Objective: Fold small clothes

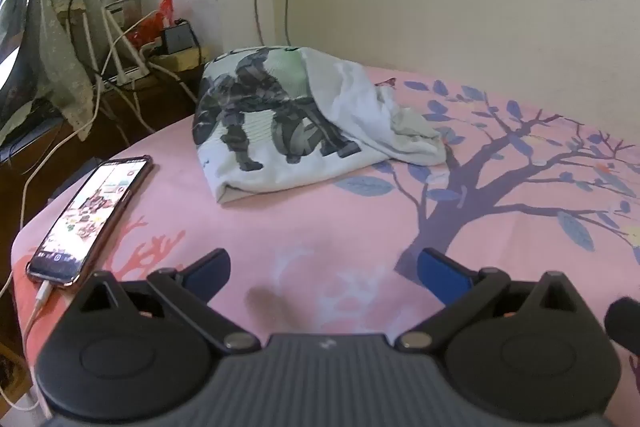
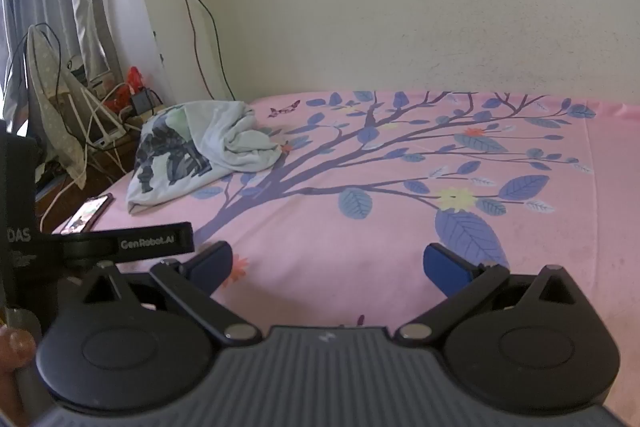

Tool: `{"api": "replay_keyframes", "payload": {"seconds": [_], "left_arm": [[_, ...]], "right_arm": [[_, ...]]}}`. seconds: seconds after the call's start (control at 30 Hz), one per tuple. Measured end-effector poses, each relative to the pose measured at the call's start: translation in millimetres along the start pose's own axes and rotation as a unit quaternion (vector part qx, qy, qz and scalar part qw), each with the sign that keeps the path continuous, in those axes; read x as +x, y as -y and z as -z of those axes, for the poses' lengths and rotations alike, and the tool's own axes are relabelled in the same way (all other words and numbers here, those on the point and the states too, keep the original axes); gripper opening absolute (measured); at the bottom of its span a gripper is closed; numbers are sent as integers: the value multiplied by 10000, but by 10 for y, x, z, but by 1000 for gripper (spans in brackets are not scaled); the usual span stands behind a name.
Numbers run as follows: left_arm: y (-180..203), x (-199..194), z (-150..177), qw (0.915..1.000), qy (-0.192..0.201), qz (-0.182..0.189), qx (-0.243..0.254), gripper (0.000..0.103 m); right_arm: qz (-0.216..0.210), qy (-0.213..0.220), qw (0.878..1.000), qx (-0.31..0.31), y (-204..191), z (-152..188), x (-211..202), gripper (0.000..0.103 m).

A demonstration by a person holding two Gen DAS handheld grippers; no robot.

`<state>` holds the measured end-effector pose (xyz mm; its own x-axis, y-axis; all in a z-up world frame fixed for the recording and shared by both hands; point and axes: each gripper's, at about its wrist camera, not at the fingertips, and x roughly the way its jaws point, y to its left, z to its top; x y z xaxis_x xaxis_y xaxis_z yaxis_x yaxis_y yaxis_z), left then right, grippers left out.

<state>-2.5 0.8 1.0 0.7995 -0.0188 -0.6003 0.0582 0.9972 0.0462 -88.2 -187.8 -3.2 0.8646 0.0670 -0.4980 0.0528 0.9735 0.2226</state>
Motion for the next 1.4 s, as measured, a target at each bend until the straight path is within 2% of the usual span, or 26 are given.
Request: {"api": "replay_keyframes", "payload": {"seconds": [0.17,0.3,0.43,0.6,0.67,0.7,0.8,0.87,0.93,0.97,1.03,1.07,1.1,1.13,1.17,1.2,1.23,1.3,1.4], "left_arm": [[-9,-122,15,9989,404,221,130,103],[1,-144,16,9934,441,1031,260,103],[-104,-212,35,9881,674,1378,-73,103],[-318,-220,-10,9793,442,1946,-343,103],[-477,-247,-27,9788,710,1893,-339,103],[-556,-259,-32,9796,956,1746,-262,103],[-708,-276,-2,9771,1688,1290,-120,103],[-775,-243,-17,9765,1855,1081,-204,103],[-881,-215,-48,9744,1782,1276,-503,103],[-925,-218,-45,9723,1830,1313,-623,103],[-990,-229,-28,9699,1931,1251,-795,103],[-1000,-243,0,9683,1965,1282,-853,103],[-1013,-236,-1,9676,1967,1293,-913,103],[-1031,-231,-9,9676,1949,1278,-973,103],[-1033,-226,-8,9679,1906,1290,-1008,103],[-1044,-209,-19,9682,1849,1331,-1032,103],[-1050,-189,-26,9686,1797,1354,-1056,103],[-1060,-191,-16,9682,1788,1372,-1084,103],[-1074,-205,6,9670,1826,1409,-1078,103]], "right_arm": [[18,36,10000,22,-7,0,2,97],[66,130,9998,139,0,0,4,97],[96,250,9987,444,143,-26,-61,97],[93,221,9974,673,218,-46,-40,97],[23,161,9988,459,179,-84,-4,92],[82,151,9997,165,118,-142,30,78],[-134,83,9976,-670,-152,-431,228,66],[-383,27,9938,-1039,-384,-643,442,65],[-566,-55,9887,-1388,-644,-814,751,66],[-595,-122,9864,-1529,-815,-859,915,68],[-660,-316,9832,-1671,-1092,-918,1294,82],[-636,-385,9823,-1721,-1214,-929,1486,84],[-561,-429,9810,-1805,-1321,-925,1658,81],[-516,-489,9797,-1873,-1408,-899,1784,71],[-495,-645,9777,-1937,-1490,-886,1923,57],[-442,-793,9760,-1981,-1558,-870,2019,33],[-308,-776,9763,-1997,-1577,-872,2032,17],[-331,-593,9815,-1790,-1539,-1002,1930,3],[-410,-130,9918,-1204,-1243,-1311,1496,0]]}}
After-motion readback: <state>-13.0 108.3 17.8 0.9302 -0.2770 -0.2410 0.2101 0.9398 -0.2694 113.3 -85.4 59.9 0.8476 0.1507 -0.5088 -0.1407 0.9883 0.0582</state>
